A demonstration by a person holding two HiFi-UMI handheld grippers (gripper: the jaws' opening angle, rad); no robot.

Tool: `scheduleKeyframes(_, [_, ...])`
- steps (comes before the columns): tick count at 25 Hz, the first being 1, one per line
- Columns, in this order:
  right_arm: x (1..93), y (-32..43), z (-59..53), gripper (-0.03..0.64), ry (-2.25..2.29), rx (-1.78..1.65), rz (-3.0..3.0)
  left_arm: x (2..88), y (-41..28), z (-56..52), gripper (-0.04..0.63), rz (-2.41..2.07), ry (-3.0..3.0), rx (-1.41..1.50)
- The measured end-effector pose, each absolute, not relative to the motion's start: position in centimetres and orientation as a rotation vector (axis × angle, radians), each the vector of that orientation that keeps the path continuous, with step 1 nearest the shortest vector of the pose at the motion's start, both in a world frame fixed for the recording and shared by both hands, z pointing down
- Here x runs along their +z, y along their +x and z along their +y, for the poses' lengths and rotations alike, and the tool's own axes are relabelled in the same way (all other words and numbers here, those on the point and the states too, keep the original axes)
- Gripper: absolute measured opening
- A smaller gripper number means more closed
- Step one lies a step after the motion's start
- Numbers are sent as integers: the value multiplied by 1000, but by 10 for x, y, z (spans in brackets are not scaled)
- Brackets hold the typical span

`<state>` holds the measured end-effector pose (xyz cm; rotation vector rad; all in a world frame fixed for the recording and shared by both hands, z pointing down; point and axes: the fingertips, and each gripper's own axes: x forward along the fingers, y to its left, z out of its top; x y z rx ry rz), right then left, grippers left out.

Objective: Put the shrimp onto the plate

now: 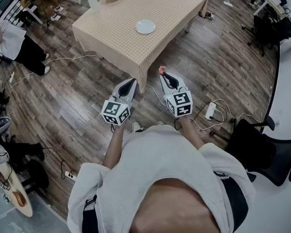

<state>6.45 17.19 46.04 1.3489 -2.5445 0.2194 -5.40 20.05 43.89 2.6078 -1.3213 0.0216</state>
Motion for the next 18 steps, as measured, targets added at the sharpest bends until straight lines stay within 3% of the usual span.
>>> scheduleKeyframes(18, [470, 92, 182, 48, 1330, 265, -2616, 446, -24, 211, 9, -1356, 2609, 49])
